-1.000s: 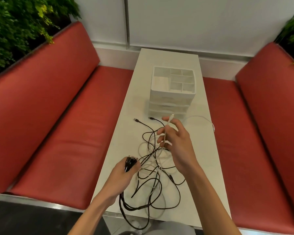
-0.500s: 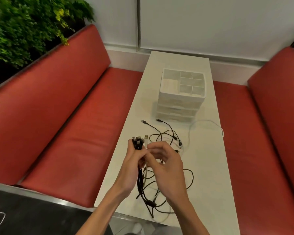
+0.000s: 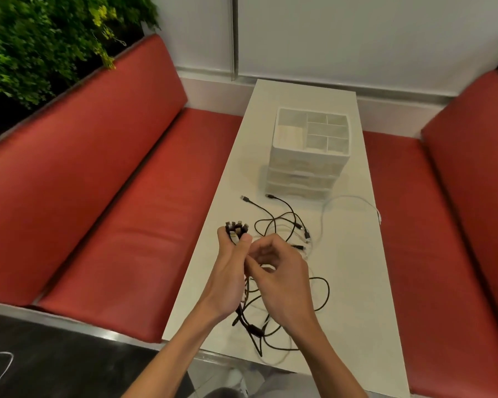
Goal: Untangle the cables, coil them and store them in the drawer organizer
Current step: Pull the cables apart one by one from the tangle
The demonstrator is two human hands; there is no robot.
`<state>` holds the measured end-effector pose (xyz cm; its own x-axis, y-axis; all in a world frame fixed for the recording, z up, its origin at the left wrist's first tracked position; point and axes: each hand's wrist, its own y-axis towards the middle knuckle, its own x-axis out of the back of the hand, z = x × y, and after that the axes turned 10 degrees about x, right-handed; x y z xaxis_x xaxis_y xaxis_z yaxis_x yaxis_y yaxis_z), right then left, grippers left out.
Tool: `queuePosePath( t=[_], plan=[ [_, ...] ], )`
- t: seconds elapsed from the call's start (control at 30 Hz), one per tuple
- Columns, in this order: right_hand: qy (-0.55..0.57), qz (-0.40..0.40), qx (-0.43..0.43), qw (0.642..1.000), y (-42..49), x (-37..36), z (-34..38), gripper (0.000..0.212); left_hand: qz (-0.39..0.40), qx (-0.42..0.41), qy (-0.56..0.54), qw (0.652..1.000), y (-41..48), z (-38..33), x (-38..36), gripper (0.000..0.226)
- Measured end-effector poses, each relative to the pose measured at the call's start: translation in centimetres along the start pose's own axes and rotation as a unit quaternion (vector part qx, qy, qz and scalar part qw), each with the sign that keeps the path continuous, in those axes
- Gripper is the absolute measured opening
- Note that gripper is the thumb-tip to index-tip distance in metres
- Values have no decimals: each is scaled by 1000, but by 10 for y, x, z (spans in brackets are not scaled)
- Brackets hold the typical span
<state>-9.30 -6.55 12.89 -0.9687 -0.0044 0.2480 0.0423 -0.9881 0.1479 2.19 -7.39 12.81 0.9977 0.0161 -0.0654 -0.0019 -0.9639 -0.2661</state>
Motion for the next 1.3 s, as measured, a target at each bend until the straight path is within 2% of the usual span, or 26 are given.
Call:
queuePosePath(
  t=[0.13,0.27,0.37,0.4,0.53,0.6,0.67,0.77,0.9,0.97,1.07,1.17,1.23,1.3],
  plan=[
    [-7,53,-18,998,-3,-3,-11,10,-2,-32,12,999,0,-3,3,4],
    [18,69,-26,997,-1,2,-15,11,-3,-43,13,999,-5,-10,0,19],
    [42,115,-14,992,-3,5,-21,20,0,-53,14,999,-1,-11,2,43],
    [43,137,-4,990,-4,7,-25,21,1,-52,-2,999,2,-12,5,44],
    [-42,223,15,974,-2,22,-51,29,-10,-39,-42,998,8,-25,13,40],
    [-100,241,15,965,-1,34,-75,38,-12,-42,-29,999,10,-26,20,43],
    [-159,239,11,958,3,50,-104,38,-17,-38,-20,999,13,-23,29,41],
    [-212,214,-34,953,10,82,-138,28,-15,-29,3,999,12,-16,41,42],
    [-149,200,-77,965,13,99,-142,15,-14,-12,34,999,9,-2,43,46],
    [-117,236,-87,961,13,95,-139,19,-16,-7,45,999,10,2,42,49],
    [-197,299,-151,922,17,82,-152,32,-16,0,48,999,11,5,38,53],
    [-321,253,-151,900,25,64,-169,27,-11,10,56,998,12,13,35,49],
    [-355,172,-121,911,37,49,-171,23,-8,18,61,998,12,20,33,46],
    [-333,102,-145,926,54,31,-174,27,-5,27,59,998,12,27,31,45]
  ],
)
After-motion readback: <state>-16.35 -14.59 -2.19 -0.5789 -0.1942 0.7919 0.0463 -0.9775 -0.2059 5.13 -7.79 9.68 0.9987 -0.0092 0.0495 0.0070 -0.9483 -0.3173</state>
